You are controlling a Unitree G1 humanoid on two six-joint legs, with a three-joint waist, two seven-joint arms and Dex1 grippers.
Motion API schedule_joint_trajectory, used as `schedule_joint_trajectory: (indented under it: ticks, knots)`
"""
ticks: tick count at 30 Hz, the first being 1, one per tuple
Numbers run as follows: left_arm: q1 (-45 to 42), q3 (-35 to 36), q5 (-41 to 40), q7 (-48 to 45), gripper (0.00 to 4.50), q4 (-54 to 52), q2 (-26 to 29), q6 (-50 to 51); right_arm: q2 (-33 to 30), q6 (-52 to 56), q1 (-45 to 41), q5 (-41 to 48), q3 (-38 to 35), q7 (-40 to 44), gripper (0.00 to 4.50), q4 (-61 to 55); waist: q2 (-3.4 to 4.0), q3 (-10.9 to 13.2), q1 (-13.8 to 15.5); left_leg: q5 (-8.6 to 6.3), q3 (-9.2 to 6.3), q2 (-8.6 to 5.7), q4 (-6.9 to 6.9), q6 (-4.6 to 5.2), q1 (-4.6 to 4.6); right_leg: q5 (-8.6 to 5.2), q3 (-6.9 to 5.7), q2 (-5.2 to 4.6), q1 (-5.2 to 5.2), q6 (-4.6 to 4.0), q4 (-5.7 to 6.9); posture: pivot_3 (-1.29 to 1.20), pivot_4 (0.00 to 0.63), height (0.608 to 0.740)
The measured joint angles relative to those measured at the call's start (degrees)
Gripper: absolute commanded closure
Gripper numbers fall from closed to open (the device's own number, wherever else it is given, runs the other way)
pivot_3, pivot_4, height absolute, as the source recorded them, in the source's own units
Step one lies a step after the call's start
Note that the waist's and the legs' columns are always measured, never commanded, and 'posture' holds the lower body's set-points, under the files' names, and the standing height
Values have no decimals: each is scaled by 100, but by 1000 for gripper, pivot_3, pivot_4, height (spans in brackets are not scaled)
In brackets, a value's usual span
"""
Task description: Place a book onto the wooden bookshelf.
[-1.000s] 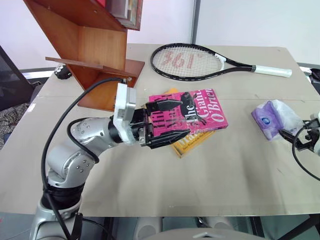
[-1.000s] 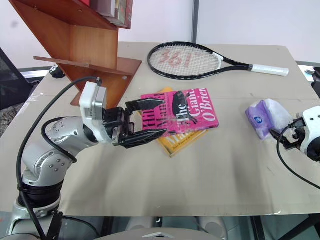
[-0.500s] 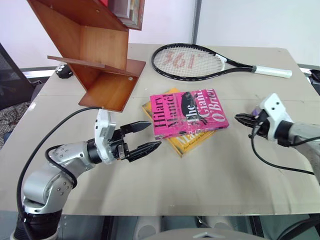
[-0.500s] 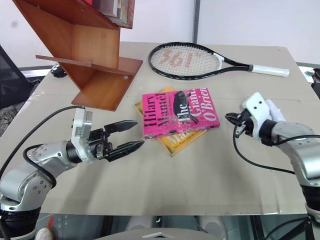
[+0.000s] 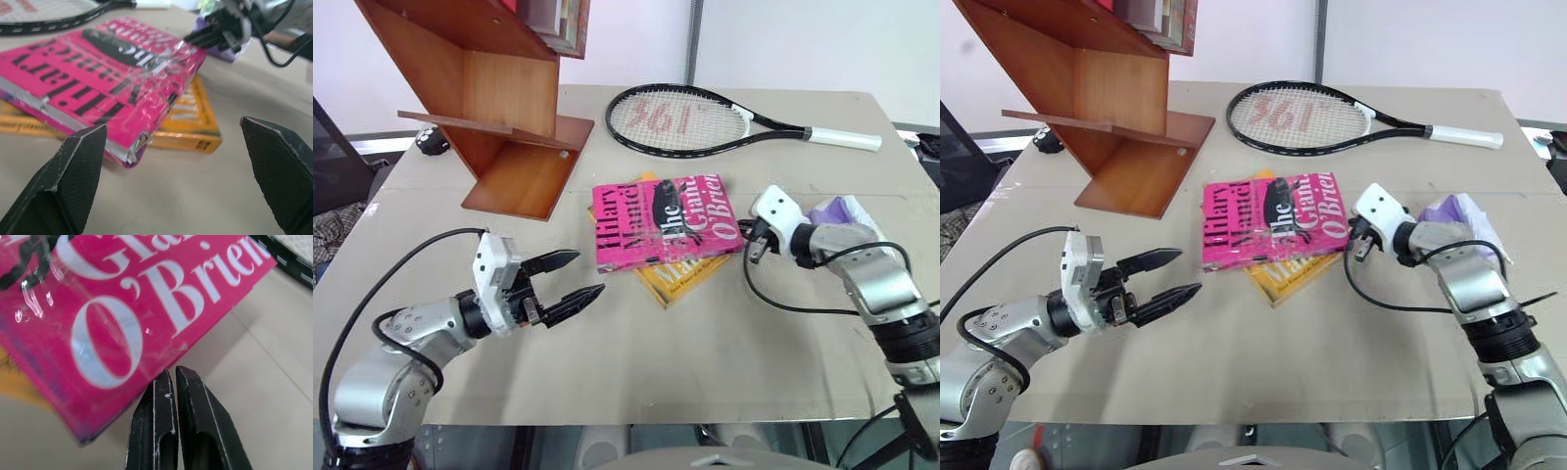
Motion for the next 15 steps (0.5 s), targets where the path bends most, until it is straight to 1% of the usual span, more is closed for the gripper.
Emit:
schedule_joint_trajectory:
  ticks: [3,10,12,13,15]
  knots:
    - [-3,0,53,54,0,2,-27,-12,246,101,-62,-176,187,-97,4489,2,0,0,4,0,-2,0,-1,0,0,1,0,1,-1,2,4,0,150,740]
    - [-72,-3,-11,411,0,-301,-50,228,563,254,-159,-297,222,-222,4489,16,1,0,9,0,-3,0,0,0,-2,2,-1,0,-1,4,4,0,150,740]
    - [-92,-8,-141,490,0,-381,-50,406,465,148,-34,-316,196,-208,4489,-67,1,0,26,0,-7,-1,-1,0,-3,2,-4,-1,0,4,4,0,150,740]
    - [-98,5,-282,573,0,-402,-50,568,318,3,111,-316,166,-175,4489,-132,1,0,40,0,-7,-2,-1,0,-4,2,-5,-2,0,5,3,0,150,740]
    - [-73,22,-559,754,0,-500,-50,853,134,-40,338,-212,-37,-41,4489,-186,0,2,45,0,-6,-3,-1,0,-6,3,-4,-5,0,7,2,0,150,740]
